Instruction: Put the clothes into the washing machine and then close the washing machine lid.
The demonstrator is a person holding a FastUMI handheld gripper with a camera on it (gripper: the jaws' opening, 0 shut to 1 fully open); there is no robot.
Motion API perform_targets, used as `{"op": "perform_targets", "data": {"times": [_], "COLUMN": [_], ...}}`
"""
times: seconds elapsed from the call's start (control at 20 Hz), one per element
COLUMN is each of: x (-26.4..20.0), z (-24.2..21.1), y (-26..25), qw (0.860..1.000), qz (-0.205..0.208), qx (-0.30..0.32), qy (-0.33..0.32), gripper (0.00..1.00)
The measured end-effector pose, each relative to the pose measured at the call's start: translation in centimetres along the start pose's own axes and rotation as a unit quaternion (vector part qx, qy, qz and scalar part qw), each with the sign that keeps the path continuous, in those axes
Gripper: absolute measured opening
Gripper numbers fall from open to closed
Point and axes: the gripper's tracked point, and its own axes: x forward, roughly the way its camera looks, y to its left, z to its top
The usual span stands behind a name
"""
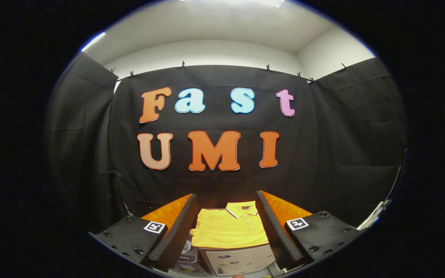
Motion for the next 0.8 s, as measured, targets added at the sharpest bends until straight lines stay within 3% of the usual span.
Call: {"op": "perform_targets", "data": {"times": [0.5,0.8], "x": [2.0,7.5], "z": [-1.4,-4.2], "y": [-0.4,-2.2], "qw": [1.000,0.999], "qz": [0.004,0.008], "qx": [-0.002,0.009], "qy": [0.021,0.053], "gripper": [0.98,0.98]}}
